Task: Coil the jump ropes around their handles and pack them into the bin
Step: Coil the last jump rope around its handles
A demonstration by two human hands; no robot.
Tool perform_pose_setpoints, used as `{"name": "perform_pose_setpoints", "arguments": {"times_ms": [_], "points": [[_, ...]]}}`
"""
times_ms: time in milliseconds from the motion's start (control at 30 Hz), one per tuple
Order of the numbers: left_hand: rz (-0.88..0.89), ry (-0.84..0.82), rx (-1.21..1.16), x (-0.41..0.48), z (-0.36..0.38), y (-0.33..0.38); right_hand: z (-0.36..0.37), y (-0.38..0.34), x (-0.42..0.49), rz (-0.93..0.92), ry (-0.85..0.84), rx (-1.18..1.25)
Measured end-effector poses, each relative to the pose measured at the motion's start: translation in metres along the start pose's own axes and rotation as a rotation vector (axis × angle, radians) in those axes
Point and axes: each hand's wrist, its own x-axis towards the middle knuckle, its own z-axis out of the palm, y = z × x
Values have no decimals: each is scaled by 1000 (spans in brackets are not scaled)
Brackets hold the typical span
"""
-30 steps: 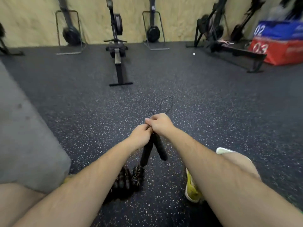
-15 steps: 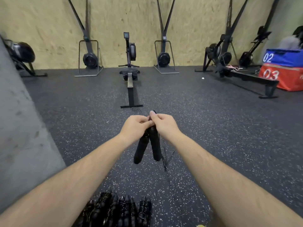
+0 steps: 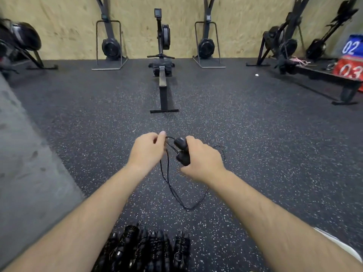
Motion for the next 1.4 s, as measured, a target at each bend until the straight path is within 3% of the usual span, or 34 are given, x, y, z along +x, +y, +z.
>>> {"name": "perform_pose_setpoints", "arguments": {"times_ms": [67,167,233,367,533,700,967,1100,1267,1400], "points": [[181,53,312,-1,-9,-5,-4,8,4,-35,-21,-47],[525,-198,409,-4,-8,-11,-7,15,6,-94,-52,-51],[662,-283,535,-8,2,-11,-9,13,5,-159,-70,-51],[601,-304,593,-8,15,-1,-9,5,3,-193,-82,-69],[548,-255,627,0,10,1,-9,9,5,-101,64,-129],[520,-206,497,-5,6,1,-3,12,5,-14,252,-299],[499,-373,180,-7,0,-4,4,7,6,-79,353,-330],[495,-326,70,-7,-4,-2,-1,6,0,-11,367,-243],[477,-258,0,-8,-9,4,-15,9,-6,203,276,175],[469,-266,55,-11,-10,7,-13,9,-9,227,208,291]]}}
